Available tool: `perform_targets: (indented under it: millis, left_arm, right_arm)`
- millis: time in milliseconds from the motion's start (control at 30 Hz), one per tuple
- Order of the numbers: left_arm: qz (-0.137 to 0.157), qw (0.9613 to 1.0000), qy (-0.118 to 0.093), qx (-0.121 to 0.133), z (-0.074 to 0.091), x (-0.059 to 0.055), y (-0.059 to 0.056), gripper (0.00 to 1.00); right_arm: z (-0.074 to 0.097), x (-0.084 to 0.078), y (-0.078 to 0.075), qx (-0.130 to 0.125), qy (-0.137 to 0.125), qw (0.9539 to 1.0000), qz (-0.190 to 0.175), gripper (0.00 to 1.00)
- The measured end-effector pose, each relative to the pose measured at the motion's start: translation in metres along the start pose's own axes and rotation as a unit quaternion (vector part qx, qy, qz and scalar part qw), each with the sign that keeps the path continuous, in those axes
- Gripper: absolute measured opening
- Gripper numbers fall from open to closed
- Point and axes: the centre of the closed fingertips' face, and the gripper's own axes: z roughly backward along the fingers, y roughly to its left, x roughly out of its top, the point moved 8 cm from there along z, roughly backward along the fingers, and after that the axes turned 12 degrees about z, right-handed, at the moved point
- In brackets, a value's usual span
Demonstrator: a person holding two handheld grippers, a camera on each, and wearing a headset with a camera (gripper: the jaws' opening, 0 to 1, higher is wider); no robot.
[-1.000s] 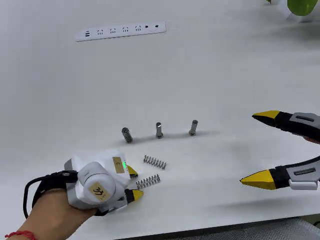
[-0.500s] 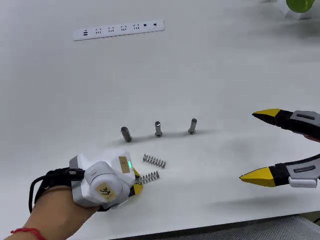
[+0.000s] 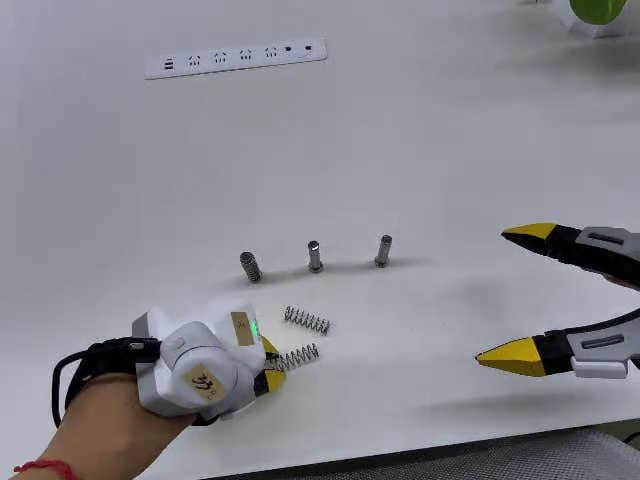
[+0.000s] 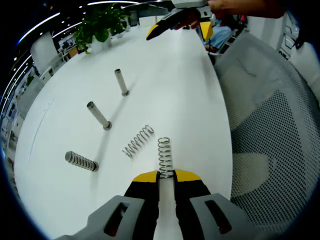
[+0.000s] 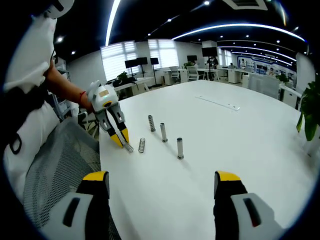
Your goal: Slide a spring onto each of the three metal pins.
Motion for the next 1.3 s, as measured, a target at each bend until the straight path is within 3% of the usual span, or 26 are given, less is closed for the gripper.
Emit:
perform_targets:
  millis: [167, 433, 600, 667, 767, 833, 867, 933, 1000, 1100, 1200, 1300]
  left_arm:
    - [0.007, 0.9999, -0.012, -0.004, 0.004, 0.001, -0.002, 0.1]
    - [0.036, 0.9973, -0.063, -0.011, 0.018, 0.013, -0.008, 0.1]
    - [0.059, 0.9918, -0.112, -0.015, 0.03, 0.027, -0.01, 0.1]
    - [0.067, 0.9891, -0.13, -0.018, 0.034, 0.032, -0.011, 0.1]
    - [0.076, 0.9854, -0.152, -0.019, 0.039, 0.04, -0.011, 0.1]
    - [0.083, 0.982, -0.168, -0.022, 0.042, 0.045, -0.012, 0.1]
    - [0.085, 0.9804, -0.176, -0.022, 0.043, 0.048, -0.012, 0.1]
    - [0.091, 0.9773, -0.19, -0.024, 0.046, 0.054, -0.013, 0.1]
    - [0.095, 0.9744, -0.202, -0.026, 0.048, 0.059, -0.014, 0.1]
    - [0.102, 0.9697, -0.22, -0.027, 0.053, 0.067, -0.013, 0.1]
    - [0.108, 0.9662, -0.232, -0.03, 0.055, 0.071, -0.013, 0.1]
    - [0.111, 0.9635, -0.242, -0.032, 0.057, 0.074, -0.014, 0.1]
  right_arm:
    - [-0.001, 0.0, 0.001, 0.002, 0.0, 1.0, -0.001, 0.87]
    - [-0.006, 0.011, 0.011, 0.009, -0.014, 0.9998, -0.012, 0.85]
    - [-0.014, 0.03, 0.022, 0.02, -0.03, 0.9984, -0.043, 0.81]
    - [-0.016, 0.038, 0.025, 0.016, -0.047, 0.998, -0.04, 0.76]
    - [-0.023, 0.048, 0.028, 0.017, -0.062, 0.9938, -0.091, 0.66]
    - [-0.029, 0.056, 0.029, 0.013, -0.085, 0.9888, -0.122, 0.59]
    - [-0.033, 0.061, 0.031, 0.011, -0.1, 0.9829, -0.154, 0.55]
    - [-0.04, 0.067, 0.033, 0.008, -0.125, 0.9754, -0.181, 0.48]
    - [-0.047, 0.069, 0.035, 0.004, -0.13, 0.9709, -0.201, 0.41]
    - [-0.056, 0.069, 0.038, -0.003, -0.143, 0.9593, -0.244, 0.32]
    - [-0.061, 0.071, 0.038, -0.001, -0.159, 0.946, -0.282, 0.3]
    - [-0.063, 0.073, 0.037, 0.004, -0.171, 0.9372, -0.304, 0.27]
